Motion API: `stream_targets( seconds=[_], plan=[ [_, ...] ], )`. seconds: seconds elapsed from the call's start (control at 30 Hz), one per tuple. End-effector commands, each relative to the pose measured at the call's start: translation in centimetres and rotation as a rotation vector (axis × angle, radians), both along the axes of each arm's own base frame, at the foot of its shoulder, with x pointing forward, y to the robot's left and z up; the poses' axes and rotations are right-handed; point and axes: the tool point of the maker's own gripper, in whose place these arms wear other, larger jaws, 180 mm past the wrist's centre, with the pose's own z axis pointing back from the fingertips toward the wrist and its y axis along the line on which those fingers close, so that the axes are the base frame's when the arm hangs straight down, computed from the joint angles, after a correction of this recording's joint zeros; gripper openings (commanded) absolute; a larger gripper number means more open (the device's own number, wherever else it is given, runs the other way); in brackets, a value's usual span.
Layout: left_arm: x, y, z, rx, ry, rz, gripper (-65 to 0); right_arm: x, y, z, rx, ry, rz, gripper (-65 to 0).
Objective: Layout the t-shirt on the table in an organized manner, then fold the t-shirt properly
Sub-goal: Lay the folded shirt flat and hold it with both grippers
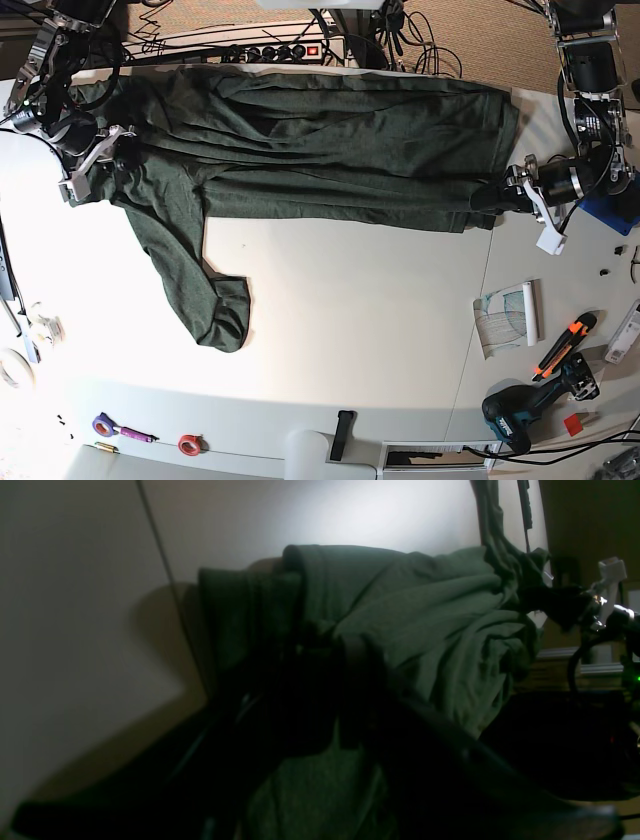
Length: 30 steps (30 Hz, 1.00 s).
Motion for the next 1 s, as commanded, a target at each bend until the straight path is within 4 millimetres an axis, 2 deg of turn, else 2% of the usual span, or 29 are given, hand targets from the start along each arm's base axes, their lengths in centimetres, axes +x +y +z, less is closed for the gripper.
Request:
stream_targets(
  seconds=[0.0, 0.1, 0.27, 0.6, 0.77, 0.97],
  plan=[
    [1.2, 0.6, 1.6, -0.006, -0.056, 0.015, -48.5, 1.0, -0.5, 1.4, -0.015, -0.055, 0.002, -42.0],
    [1.2, 0.6, 1.6, -0.007, -0.058, 0.016, -47.9, 1.3, -0.5, 1.7, -0.011, -0.072, 0.0, -42.0],
    [1.7, 0.6, 2.0, -0.021, -0.079, 0.038, -41.7, 1.4, -0.5, 1.8, -0.01, -0.083, -0.002, -42.0],
    [1.8, 0.3, 1.8, -0.021, -0.081, 0.039, -41.7, 1.5, -0.5, 1.9, -0.01, -0.087, -0.003, -42.0],
    [2.7, 1.3, 1.2, 0.054, -0.109, 0.076, -41.7, 1.7, -0.5, 2.1, -0.008, -0.101, -0.004, -42.0],
    [2.9, 1.4, 1.3, 0.057, -0.117, 0.084, -41.7, 1.7, -0.5, 2.1, -0.007, -0.104, -0.005, -42.0]
  ],
)
